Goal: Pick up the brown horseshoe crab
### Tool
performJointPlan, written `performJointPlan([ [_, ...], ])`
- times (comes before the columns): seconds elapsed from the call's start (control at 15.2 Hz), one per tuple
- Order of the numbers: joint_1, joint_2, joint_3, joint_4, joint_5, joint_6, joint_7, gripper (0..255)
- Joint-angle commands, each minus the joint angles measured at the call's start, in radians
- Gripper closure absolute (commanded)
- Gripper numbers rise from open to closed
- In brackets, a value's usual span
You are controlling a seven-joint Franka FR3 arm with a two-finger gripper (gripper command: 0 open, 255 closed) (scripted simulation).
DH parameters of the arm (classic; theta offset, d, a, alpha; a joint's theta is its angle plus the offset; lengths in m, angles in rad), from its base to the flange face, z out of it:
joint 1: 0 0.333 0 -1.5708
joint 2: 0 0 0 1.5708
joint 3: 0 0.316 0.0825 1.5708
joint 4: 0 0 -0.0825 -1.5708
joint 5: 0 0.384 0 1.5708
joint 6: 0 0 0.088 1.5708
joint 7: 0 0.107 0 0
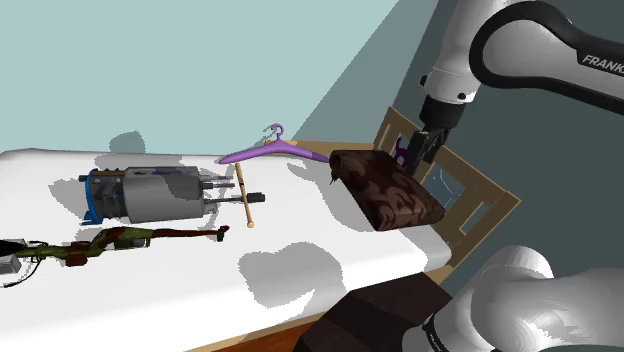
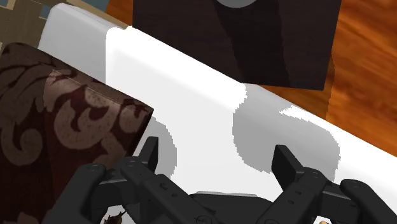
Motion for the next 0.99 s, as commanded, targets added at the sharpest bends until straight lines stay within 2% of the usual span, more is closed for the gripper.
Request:
performJointPlan([
  [0.0, 0.0, 0.0, 0.0, 0.0, 0.0, 0.0, 0.0, 0],
  [0.46, -0.021, 0.242, -0.056, 0.061, -0.064, 0.147, -0.059, 0],
  [0.92, -0.041, 0.506, -0.101, 0.185, -0.105, 0.257, -0.113, 0],
])
